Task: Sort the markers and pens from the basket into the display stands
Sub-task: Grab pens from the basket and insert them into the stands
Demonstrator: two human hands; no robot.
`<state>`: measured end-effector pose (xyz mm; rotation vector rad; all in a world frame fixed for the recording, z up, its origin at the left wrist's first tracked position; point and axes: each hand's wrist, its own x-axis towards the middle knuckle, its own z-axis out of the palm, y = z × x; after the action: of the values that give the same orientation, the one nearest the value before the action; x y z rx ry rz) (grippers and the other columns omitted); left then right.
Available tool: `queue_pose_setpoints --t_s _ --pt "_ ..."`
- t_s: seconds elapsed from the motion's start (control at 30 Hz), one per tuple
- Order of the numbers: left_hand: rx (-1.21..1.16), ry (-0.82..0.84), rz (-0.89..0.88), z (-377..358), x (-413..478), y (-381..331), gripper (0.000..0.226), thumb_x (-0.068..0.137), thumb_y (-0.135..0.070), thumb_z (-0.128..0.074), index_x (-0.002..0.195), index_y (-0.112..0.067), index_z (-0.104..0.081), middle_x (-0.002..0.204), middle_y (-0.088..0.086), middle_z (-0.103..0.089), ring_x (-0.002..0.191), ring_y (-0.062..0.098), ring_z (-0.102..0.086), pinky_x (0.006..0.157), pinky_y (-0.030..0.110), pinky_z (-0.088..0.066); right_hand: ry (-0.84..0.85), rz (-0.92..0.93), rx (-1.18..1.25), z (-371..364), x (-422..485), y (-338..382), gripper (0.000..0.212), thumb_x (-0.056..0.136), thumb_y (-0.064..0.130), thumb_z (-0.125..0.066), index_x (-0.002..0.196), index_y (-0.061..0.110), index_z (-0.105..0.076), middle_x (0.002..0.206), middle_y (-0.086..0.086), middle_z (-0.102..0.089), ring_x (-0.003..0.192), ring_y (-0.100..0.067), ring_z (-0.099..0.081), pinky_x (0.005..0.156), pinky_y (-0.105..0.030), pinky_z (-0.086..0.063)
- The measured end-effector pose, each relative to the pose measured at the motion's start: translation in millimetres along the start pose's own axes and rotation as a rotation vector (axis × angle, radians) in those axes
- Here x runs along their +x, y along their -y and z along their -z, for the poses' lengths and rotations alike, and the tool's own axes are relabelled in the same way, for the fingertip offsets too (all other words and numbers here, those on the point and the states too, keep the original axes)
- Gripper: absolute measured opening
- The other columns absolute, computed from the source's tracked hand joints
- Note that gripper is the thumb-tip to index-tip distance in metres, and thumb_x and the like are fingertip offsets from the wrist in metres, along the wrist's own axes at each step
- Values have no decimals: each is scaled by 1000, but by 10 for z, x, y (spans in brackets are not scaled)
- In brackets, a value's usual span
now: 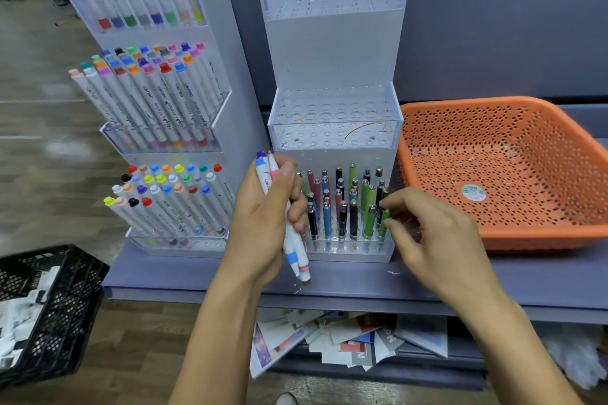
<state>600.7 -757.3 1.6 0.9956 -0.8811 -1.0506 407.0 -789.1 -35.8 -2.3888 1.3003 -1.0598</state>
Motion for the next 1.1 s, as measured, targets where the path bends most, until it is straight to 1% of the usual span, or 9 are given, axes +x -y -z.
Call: queue_pose_setpoints --t_s 0.13,0.23,0.33,0.43,0.57,0.7,0.83,1.0,1.1 --pt "-183 -60 3 37 23 -28 20 97 -16 -41 78 -13 -39 62 -6 -41 48 6 -35 44 16 -35 -112 -38 29 81 22 96 17 79 13 -65 96 16 -65 87 7 -64 76 -8 -57 72 -20 -44" --pt "-357 -117 -6 93 31 -50 18 97 -14 -41 78 -14 -40 63 -5 -42 50 5 -39 48 16 -39 -186 -62 198 149 35 323 17 81 12 -61 95 19 -66 86 12 -66 77 -3 -60 70 -7 -43" --pt "-464 -195 -22 151 28 -69 18 99 -11 -39 82 -14 -46 65 -4 -46 52 6 -44 53 17 -45 -8 -85 424 76 40 563 21 80 15 -63 98 26 -65 86 16 -68 83 0 -65 70 -8 -47" --pt "-509 -273 -47 225 5 -102 17 99 -10 -40 87 -12 -51 67 -2 -54 56 7 -52 61 21 -51 235 -112 516 -142 44 724 35 80 13 -70 102 37 -58 90 15 -68 85 -1 -65 69 -12 -50" --pt "-524 -346 -96 376 -53 -168 18 100 -10 -38 90 -10 -53 77 3 -70 74 13 -68 75 28 -57 272 -167 630 -382 81 868 36 82 -3 -65 94 31 -63 85 12 -67 76 -8 -65 67 -19 -53" --pt "-451 -319 -113 565 -124 -221 17 101 -8 -35 93 -12 -50 93 7 -73 91 21 -71 80 34 -57 130 -267 878 -499 179 999 36 83 -15 -58 86 20 -64 77 0 -68 74 -9 -67 68 -19 -54" --pt "-221 -294 -130 771 -186 -236 18 101 -8 -33 94 -11 -49 95 1 -74 94 23 -70 80 34 -57 -13 -262 991 -564 301 1151 31 80 -15 -62 85 15 -64 74 8 -66 70 -5 -61 66 -14 -51" --pt "64 -347 -76 1091 -237 -251 19 101 -12 -40 94 -17 -56 81 -5 -73 63 13 -67 66 27 -56 -164 -250 1042 -698 426 1333 20 85 -3 -62 88 17 -65 77 4 -67 75 -11 -65 66 -18 -53" --pt "265 -376 -108 1298 -235 -266 18 102 -19 -40 97 -26 -56 71 -4 -67 56 9 -56 59 22 -50 -246 -228 1010 -806 500 1373 22 89 -3 -58 94 18 -65 80 9 -66 78 -8 -65 70 -19 -54"
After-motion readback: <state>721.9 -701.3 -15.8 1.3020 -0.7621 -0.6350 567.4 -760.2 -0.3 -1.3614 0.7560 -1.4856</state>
